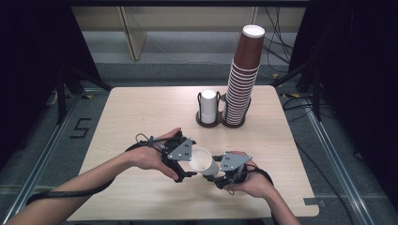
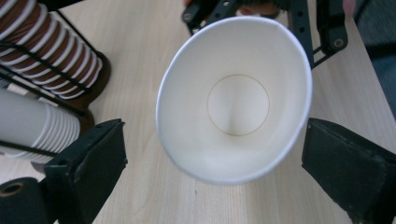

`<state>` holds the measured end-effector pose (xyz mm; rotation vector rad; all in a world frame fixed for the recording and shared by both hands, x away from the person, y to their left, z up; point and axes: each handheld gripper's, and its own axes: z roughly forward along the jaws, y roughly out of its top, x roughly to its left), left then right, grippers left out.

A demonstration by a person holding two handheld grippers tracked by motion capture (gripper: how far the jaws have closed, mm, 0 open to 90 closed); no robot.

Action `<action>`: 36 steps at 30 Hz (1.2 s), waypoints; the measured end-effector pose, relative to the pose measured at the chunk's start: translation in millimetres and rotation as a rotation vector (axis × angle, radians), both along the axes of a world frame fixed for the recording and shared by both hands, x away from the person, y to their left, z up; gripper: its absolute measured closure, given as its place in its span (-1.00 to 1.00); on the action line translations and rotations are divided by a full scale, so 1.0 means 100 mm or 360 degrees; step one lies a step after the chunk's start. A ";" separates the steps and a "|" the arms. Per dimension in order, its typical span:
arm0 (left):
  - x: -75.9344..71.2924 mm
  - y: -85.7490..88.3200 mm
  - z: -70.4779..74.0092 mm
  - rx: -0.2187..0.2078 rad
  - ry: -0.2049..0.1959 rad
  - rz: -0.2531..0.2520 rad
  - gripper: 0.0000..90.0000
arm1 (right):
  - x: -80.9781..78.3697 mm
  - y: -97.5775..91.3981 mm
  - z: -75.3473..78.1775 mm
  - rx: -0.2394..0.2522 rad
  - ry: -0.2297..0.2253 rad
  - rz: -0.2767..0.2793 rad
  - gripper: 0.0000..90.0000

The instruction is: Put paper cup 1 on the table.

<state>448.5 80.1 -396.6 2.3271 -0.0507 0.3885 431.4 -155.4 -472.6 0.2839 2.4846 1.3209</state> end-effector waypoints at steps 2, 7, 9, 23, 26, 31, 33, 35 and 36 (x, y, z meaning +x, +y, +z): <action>0.00 0.04 -0.03 -0.0106 0.0027 0.0088 -0.87 | 0.00 -0.05 -0.02 0.0043 -0.0027 -0.0051 -0.22; -0.04 0.11 -0.12 -0.0409 0.0110 0.0284 -0.88 | -0.01 -0.15 -0.07 0.0161 -0.0032 -0.0214 -0.23; -0.07 0.11 -0.17 -0.0553 0.0134 0.0375 -0.88 | -0.01 -0.18 -0.09 0.0180 -0.0037 -0.0251 -0.23; -0.13 -0.13 -0.29 -0.0925 0.0222 0.0616 -0.95 | -0.05 -0.12 -0.09 0.0447 -0.0057 -0.0447 -0.24; -0.10 -0.17 -0.33 -0.0930 0.0248 0.0632 -0.96 | -0.06 -0.11 -0.09 0.0470 -0.0026 -0.0468 -0.24; -0.08 -0.26 -0.38 -0.0946 0.0272 0.0624 -0.94 | -0.05 -0.10 -0.10 0.0478 -0.0012 -0.0451 -0.24; -0.08 -0.29 -0.40 -0.0926 0.0271 0.0622 -0.93 | -0.06 -0.09 -0.10 0.0467 -0.0001 -0.0466 -0.24; -0.08 -0.31 -0.41 -0.0919 0.0261 0.0622 -0.91 | -0.05 -0.09 -0.09 0.0475 -0.0021 -0.0462 -0.24; -0.07 -0.33 -0.42 -0.0930 0.0249 0.0617 -0.88 | -0.05 -0.08 -0.09 0.0482 -0.0010 -0.0469 -0.24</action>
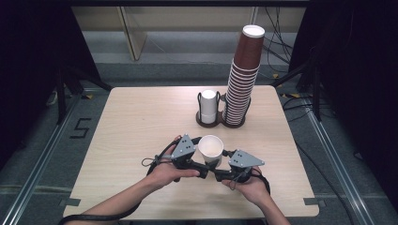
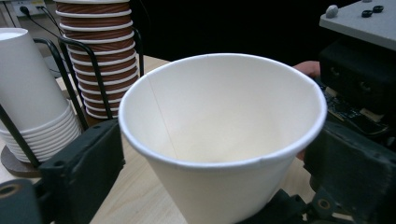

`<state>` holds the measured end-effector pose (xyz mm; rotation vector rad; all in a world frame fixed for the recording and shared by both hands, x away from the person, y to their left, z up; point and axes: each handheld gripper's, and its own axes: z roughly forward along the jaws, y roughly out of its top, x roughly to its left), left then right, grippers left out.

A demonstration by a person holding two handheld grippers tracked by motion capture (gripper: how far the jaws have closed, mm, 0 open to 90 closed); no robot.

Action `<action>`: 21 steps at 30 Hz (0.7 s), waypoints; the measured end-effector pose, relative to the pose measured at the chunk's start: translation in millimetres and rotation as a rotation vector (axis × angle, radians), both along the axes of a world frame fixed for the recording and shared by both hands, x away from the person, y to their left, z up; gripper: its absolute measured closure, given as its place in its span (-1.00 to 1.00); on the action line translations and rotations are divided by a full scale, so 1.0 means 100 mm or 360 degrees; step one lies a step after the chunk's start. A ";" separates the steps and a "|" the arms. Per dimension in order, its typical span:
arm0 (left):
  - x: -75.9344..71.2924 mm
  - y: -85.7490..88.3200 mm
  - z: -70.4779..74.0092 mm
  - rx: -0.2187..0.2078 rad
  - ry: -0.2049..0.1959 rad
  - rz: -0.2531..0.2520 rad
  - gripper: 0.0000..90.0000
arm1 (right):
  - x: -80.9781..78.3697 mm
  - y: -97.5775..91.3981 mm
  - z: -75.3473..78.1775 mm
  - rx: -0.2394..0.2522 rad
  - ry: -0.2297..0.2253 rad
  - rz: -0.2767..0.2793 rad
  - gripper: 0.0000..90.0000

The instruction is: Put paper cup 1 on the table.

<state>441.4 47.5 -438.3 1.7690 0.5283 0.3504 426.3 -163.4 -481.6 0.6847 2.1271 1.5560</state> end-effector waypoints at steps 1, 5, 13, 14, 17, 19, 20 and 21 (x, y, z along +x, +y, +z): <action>0.00 -0.01 0.00 0.0006 -0.0003 0.0008 -0.85 | 0.00 0.01 0.00 0.0017 -0.0010 -0.0006 -0.24; 0.00 -0.04 -0.03 -0.0010 -0.0029 0.0008 -0.64 | -0.01 0.02 -0.01 0.0011 0.0015 0.0005 -0.25; -0.02 -0.03 -0.05 0.0003 -0.0104 0.0004 -0.44 | 0.01 0.03 -0.02 -0.0019 0.0051 -0.0014 -0.36; -0.02 -0.03 -0.05 -0.0003 -0.0107 0.0008 -0.43 | 0.01 0.03 -0.02 -0.0029 0.0065 -0.0010 -0.45; 0.00 0.01 -0.03 -0.0004 -0.0133 0.0044 -0.42 | 0.02 0.03 -0.03 -0.0042 0.0051 -0.0045 -0.58; 0.02 0.05 -0.01 -0.0014 -0.0155 0.0081 -0.42 | 0.02 0.02 -0.02 -0.0051 0.0058 -0.0078 -0.62; 0.04 0.07 0.00 -0.0014 -0.0162 0.0097 -0.42 | 0.02 0.01 -0.03 -0.0047 0.0075 -0.0078 -0.63; 0.06 0.10 0.01 -0.0010 -0.0173 0.0128 -0.42 | 0.02 0.01 -0.03 -0.0049 0.0067 -0.0082 -0.64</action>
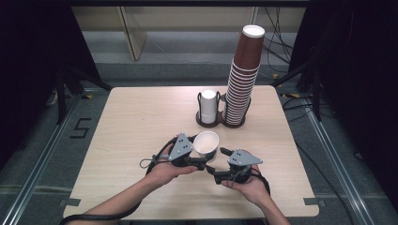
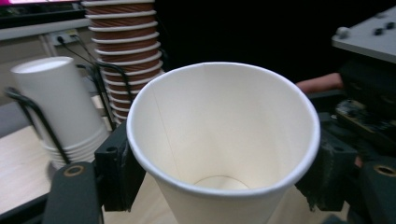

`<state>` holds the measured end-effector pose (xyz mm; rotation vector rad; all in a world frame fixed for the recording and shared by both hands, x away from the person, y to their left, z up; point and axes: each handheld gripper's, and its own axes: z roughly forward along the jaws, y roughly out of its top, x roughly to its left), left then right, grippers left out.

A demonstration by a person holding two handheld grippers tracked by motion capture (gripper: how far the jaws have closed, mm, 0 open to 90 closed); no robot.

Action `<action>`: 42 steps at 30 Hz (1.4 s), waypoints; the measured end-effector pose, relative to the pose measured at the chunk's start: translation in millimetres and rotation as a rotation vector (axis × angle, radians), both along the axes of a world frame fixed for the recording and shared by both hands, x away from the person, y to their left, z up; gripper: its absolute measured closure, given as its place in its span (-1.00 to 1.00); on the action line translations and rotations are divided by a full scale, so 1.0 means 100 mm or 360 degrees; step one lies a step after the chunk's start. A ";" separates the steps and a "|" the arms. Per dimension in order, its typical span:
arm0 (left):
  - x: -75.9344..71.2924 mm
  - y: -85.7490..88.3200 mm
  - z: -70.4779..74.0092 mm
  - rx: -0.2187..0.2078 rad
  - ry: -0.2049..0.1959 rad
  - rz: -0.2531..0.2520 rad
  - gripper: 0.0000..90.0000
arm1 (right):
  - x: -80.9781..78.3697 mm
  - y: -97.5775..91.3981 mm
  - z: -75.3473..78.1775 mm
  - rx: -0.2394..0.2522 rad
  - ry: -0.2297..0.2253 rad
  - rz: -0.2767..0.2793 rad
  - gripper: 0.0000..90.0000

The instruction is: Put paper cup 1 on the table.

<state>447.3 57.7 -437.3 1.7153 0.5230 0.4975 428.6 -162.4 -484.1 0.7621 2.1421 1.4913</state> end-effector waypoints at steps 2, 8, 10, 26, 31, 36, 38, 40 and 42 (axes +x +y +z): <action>0.05 0.05 0.02 0.0007 -0.0033 0.0049 -0.42 | 0.00 -0.02 0.01 -0.0029 -0.0001 0.0003 -0.66; 0.23 0.22 0.03 0.0008 -0.0071 0.0222 -0.42 | -0.01 -0.03 0.01 -0.0003 0.0001 -0.0022 -0.66; 0.29 0.25 0.03 -0.0004 -0.0097 0.0279 -0.42 | -0.01 -0.05 0.02 0.0003 0.0039 -0.0041 -0.66; 0.93 0.42 -0.25 0.0039 -0.0008 0.0664 -0.42 | 0.01 -0.10 0.00 0.0013 0.0069 -0.0066 -0.65; 1.07 0.46 -0.36 0.0076 0.0052 0.0718 -0.42 | 0.01 -0.09 -0.01 0.0032 0.0054 -0.0070 -0.65; 1.15 0.46 -0.42 0.0112 0.0073 0.0728 -0.43 | 0.00 -0.10 0.00 0.0021 0.0085 -0.0051 -0.65; 1.18 0.45 -0.44 0.0117 0.0083 0.0731 -0.44 | 0.02 -0.10 0.00 0.0013 0.0057 -0.0043 -0.65; 1.21 0.44 -0.45 0.0111 0.0091 0.0738 -0.44 | -0.01 -0.09 0.01 0.0048 0.0094 -0.0079 -0.65; 1.23 0.43 -0.47 0.0126 0.0091 0.0726 -0.44 | 0.00 -0.10 0.01 0.0040 0.0069 -0.0048 -0.65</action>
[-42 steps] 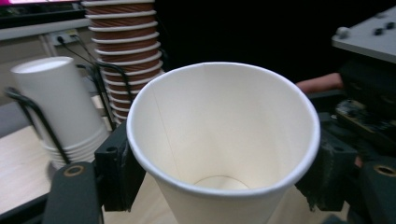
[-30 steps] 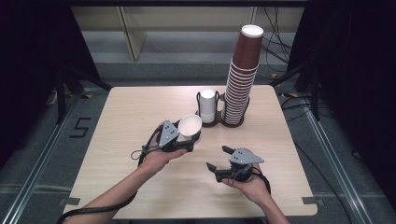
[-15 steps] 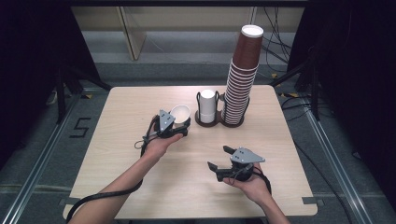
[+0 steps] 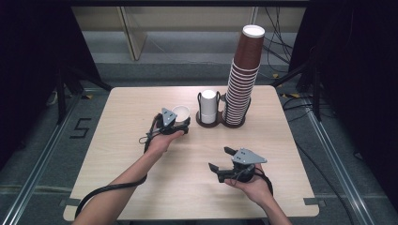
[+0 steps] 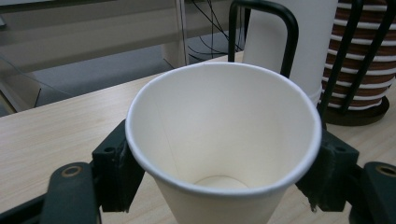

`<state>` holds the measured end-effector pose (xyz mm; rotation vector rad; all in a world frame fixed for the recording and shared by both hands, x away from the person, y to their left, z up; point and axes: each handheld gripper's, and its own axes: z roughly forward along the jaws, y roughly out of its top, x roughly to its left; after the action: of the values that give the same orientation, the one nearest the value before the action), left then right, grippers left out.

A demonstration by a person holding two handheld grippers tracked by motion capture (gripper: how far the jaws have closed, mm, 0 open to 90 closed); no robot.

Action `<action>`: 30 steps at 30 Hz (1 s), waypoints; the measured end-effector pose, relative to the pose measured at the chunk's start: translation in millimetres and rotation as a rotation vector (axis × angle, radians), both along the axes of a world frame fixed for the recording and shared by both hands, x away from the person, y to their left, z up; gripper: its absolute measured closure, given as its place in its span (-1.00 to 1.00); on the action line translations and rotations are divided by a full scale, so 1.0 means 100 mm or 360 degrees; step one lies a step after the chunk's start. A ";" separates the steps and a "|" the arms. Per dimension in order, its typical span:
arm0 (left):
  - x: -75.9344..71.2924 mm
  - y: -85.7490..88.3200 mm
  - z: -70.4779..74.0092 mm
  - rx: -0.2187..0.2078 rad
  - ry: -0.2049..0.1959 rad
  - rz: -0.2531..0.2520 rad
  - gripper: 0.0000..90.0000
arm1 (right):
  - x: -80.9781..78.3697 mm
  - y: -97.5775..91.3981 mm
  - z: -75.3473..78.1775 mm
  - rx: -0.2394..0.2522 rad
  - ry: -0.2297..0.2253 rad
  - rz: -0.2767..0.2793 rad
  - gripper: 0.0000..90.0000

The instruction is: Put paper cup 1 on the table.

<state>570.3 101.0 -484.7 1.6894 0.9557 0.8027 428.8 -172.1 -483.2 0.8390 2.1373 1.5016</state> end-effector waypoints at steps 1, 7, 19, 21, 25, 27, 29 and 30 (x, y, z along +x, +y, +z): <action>0.01 0.00 -0.01 0.0006 -0.0002 -0.0003 -0.44 | 0.00 -0.01 0.00 -0.0020 -0.0007 0.0004 -0.65; 0.05 -0.04 -0.07 0.0027 0.0009 -0.0008 -0.45 | 0.01 -0.01 0.00 -0.0015 -0.0015 0.0010 -0.65; 0.05 -0.06 -0.09 -0.0023 0.0146 -0.0010 -0.69 | 0.00 -0.01 0.01 -0.0025 0.0026 -0.0008 -0.77; 0.04 -0.06 -0.08 -0.0039 0.0163 -0.0023 -0.82 | 0.00 -0.01 0.02 -0.0026 0.0049 -0.0012 -0.80; -0.01 -0.03 -0.04 -0.0043 0.0140 -0.0047 -1.00 | 0.03 -0.03 0.02 -0.0027 0.0051 -0.0023 -0.85; -0.05 -0.01 -0.02 -0.0031 0.0132 -0.0044 -1.00 | 0.03 -0.03 0.01 -0.0015 0.0055 -0.0020 -0.86; -0.08 0.04 0.02 -0.0037 0.0119 -0.0069 -1.00 | 0.04 -0.03 0.00 -0.0012 0.0040 -0.0044 -0.87; -0.10 0.05 0.04 -0.0046 0.0106 -0.0081 -1.00 | 0.03 -0.05 0.01 -0.0031 0.0065 -0.0043 -0.87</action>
<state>560.4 106.3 -480.8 1.7178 0.9616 0.6994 432.2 -176.8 -482.5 0.8955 2.1573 1.4597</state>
